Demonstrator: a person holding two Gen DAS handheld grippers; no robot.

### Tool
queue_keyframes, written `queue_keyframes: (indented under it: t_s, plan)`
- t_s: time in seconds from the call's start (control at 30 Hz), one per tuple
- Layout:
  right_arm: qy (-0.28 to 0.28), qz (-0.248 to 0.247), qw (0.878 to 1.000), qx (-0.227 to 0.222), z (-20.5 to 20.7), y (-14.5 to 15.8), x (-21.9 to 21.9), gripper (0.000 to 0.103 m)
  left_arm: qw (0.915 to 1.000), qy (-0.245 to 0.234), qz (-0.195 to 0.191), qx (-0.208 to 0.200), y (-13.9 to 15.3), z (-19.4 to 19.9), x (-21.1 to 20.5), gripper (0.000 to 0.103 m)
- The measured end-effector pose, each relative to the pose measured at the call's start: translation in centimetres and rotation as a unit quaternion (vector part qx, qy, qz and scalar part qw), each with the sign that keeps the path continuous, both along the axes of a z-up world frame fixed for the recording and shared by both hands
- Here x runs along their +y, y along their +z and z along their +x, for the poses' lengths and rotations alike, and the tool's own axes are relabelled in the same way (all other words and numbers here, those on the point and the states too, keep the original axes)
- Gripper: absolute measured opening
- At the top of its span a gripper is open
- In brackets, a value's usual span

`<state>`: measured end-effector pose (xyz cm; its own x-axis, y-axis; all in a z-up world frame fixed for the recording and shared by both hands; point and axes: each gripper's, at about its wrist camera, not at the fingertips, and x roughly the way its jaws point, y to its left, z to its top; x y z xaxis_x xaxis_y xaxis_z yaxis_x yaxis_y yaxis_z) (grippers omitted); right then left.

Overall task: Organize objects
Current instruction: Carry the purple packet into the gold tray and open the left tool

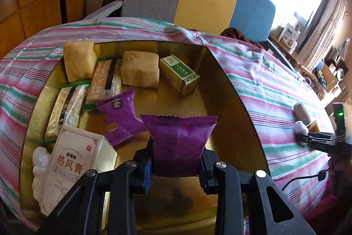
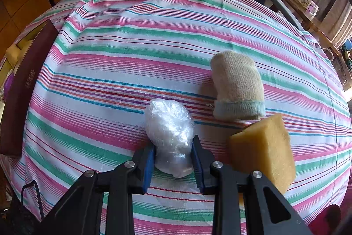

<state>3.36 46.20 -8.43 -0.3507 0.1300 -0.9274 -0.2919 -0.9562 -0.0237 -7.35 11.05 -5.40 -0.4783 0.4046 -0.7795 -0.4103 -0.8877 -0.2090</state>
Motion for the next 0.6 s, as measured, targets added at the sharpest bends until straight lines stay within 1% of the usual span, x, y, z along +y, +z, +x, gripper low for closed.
queue_keyframes:
  t_s: [0.07,0.17,0.27,0.33,0.37,0.6]
  plan:
    - [0.0,0.0,1.0,0.0,0.0,0.0,0.0,0.03,0.9999,0.006,-0.01,-0.007,-0.5,-0.3,0.1,0.033]
    - [0.0,0.0,1.0,0.0,0.0,0.0,0.0,0.03,0.9994,0.011,-0.032,-0.009,-1.1,-0.2,0.0,0.034]
    - [0.001,0.002,1.0,0.0,0.0,0.0,-0.1,0.03,0.999,0.01,-0.044,-0.008,-1.7,0.1,-0.1,0.035]
    - [0.002,0.002,1.0,0.0,0.1,0.0,-0.1,0.03,0.9983,0.014,-0.056,-0.002,-2.0,0.3,-0.2,0.039]
    - [0.002,0.002,1.0,0.0,0.1,0.0,-0.1,0.03,0.9982,0.015,-0.058,0.0,-2.0,0.4,-0.3,0.041]
    - [0.002,0.005,1.0,-0.001,0.1,-0.1,-0.1,0.03,0.9977,0.018,-0.063,0.02,-2.0,1.0,-0.9,0.041]
